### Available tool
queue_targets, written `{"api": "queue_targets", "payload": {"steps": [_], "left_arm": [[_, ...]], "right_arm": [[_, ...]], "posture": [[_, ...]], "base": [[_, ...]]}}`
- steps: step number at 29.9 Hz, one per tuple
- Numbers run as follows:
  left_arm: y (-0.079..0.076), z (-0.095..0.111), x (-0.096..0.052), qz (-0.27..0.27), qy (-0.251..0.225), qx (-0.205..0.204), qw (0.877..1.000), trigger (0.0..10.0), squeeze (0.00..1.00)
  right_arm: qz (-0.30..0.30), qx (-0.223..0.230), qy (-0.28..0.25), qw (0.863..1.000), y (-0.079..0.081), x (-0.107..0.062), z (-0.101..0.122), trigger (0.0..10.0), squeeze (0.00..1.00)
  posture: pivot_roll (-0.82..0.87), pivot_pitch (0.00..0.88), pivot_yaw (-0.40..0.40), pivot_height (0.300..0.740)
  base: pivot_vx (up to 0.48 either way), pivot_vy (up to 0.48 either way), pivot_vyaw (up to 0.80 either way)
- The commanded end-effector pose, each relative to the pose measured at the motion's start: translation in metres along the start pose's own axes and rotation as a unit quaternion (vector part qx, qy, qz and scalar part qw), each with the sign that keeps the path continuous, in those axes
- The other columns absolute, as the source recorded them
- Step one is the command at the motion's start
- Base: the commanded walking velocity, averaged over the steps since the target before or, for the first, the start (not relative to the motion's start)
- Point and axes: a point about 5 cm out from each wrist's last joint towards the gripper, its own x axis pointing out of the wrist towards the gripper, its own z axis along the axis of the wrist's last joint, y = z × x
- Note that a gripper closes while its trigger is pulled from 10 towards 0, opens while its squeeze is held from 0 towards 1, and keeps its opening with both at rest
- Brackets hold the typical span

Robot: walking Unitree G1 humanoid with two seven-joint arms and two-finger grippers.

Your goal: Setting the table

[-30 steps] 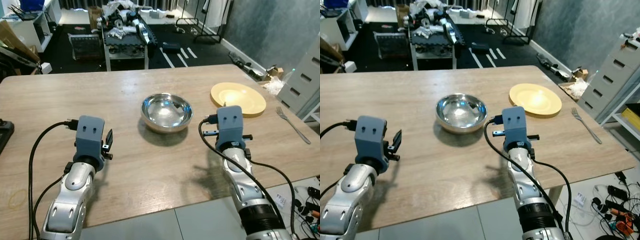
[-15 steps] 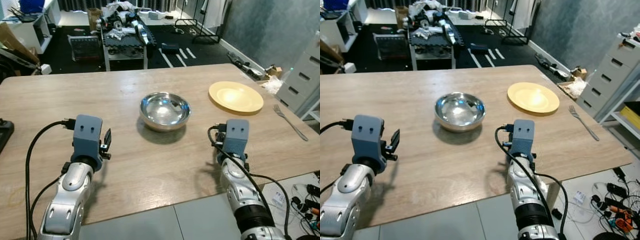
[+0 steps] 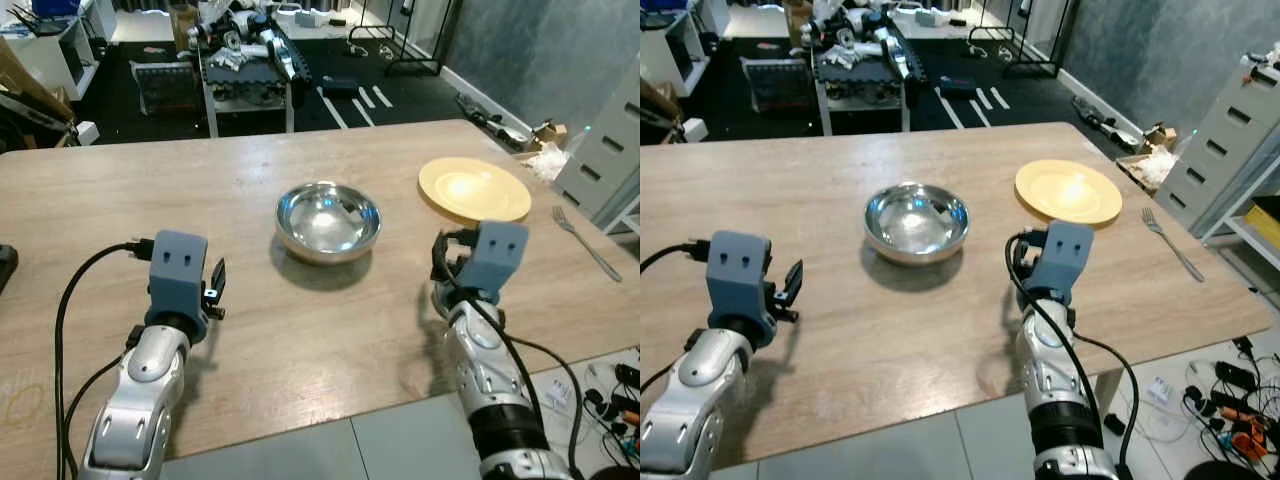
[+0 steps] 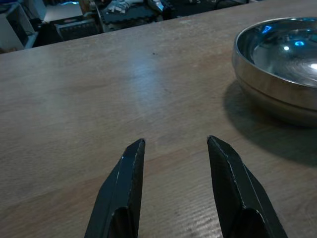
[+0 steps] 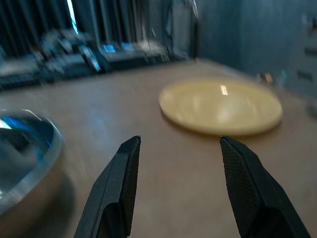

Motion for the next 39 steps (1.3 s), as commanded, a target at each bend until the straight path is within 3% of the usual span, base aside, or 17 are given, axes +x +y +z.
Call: {"api": "queue_targets", "payload": {"steps": [1,9,18,25,39], "left_arm": [[-0.002,-0.003,-0.001,-0.005,0.008,-0.003,1.0,10.0,0.0],[-0.003,-0.002,-0.001,-0.009,0.005,-0.001,1.0,10.0,0.0],[-0.008,0.001,0.0,-0.026,-0.003,0.004,1.0,10.0,0.0],[-0.012,0.006,0.0,-0.039,-0.015,0.007,0.999,10.0,0.0],[-0.017,0.009,-0.001,-0.063,-0.021,0.012,0.998,10.0,0.0]], "right_arm": [[0.011,0.001,-0.011,1.0,-0.001,-0.005,0.002,10.0,0.0],[0.038,0.0,-0.061,0.997,0.003,-0.007,0.027,10.0,0.0],[0.004,0.037,-0.026,0.999,-0.016,-0.015,0.019,10.0,0.0],[-0.04,0.07,0.008,0.997,-0.033,-0.018,0.01,10.0,0.0],[-0.042,0.067,0.032,0.996,-0.032,-0.021,0.005,10.0,0.0]], "posture": [[0.15,0.132,0.033,0.74],[0.14,0.126,0.031,0.74],[0.14,0.126,0.031,0.74],[0.13,0.126,0.033,0.74],[0.13,0.132,0.039,0.74]], "base": [[0.0,0.0,0.0],[0.0,0.0,0.0],[0.0,0.0,0.0],[0.0,0.0,-0.76],[0.0,0.0,-0.8]]}}
